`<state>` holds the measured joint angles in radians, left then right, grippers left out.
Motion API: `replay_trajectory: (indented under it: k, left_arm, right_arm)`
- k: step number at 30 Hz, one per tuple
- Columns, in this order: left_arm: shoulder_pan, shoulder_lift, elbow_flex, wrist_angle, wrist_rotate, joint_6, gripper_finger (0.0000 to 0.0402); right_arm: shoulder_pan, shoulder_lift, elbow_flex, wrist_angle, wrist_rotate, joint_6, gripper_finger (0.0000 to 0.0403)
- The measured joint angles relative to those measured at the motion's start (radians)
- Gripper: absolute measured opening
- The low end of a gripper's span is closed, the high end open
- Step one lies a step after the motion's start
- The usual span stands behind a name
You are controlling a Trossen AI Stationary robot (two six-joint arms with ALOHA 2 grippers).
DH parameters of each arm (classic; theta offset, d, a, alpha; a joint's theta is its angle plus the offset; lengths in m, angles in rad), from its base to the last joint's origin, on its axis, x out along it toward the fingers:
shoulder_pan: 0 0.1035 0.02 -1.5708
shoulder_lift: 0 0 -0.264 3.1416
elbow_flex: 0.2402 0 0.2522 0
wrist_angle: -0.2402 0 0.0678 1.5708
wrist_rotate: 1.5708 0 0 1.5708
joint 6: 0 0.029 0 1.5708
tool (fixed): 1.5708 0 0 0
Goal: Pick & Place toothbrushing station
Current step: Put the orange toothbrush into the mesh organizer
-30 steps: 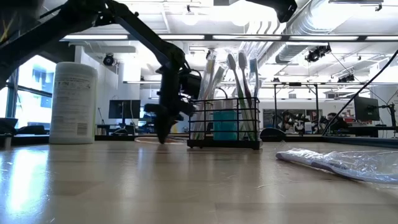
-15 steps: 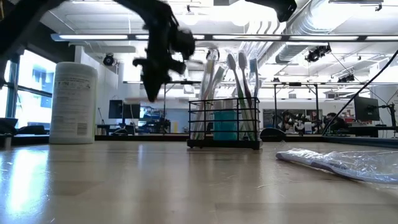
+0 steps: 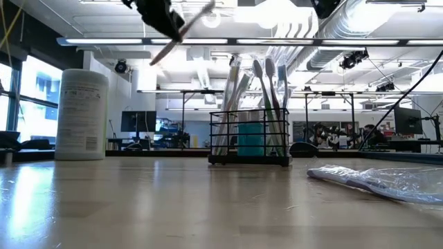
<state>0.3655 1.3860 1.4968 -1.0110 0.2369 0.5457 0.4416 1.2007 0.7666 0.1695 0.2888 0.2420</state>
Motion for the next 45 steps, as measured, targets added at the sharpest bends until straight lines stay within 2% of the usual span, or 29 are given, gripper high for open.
replay_trajectory:
  k: [3, 5, 11, 17, 20, 26, 32, 38, 45]
  left_arm:
    - [-0.009, -0.137, -0.227, 0.316, 0.152, 0.003, 0.0013]
    - [-0.009, -0.213, -0.384, 0.525, 0.207, -0.017, 0.0013]
    - [-0.007, -0.305, -0.779, 1.144, 0.216, -0.161, 0.0013]
    - [-0.024, -0.269, -0.973, 1.622, 0.189, -0.346, 0.0013]
    - [-0.048, -0.230, -0.994, 1.767, 0.144, -0.401, 0.0013]
    - [-0.067, -0.102, -0.994, 1.882, 0.067, -0.426, 0.0013]
    - [-0.065, 0.072, -0.994, 2.112, 0.059, -0.474, 0.0013]
    - [-0.065, 0.202, -0.992, 2.262, 0.056, -0.499, 0.0013]
    - [-0.064, 0.270, -0.955, 2.267, 0.036, -0.501, 0.0013]
  right_arm:
    - [0.017, 0.000, 0.000, 0.024, -0.001, 0.001, 0.0252]
    - [0.033, 0.000, 0.000, 0.046, 0.000, 0.001, 0.0252]
    - [0.072, 0.000, 0.000, 0.091, 0.003, 0.001, 0.0252]
    - [0.082, -0.001, 0.000, 0.096, 0.080, -0.011, 0.0252]
    - [0.080, -0.001, 0.000, 0.096, 0.099, -0.033, 0.0252]
    - [0.080, 0.000, 0.000, 0.074, 0.158, -0.053, 0.0252]
    - [0.080, 0.000, 0.000, 0.071, 0.158, -0.055, 0.0252]
    - [0.080, 0.000, 0.000, 0.066, 0.156, -0.047, 0.0252]
    - [0.080, 0.000, 0.000, 0.047, 0.155, -0.032, 0.0252]
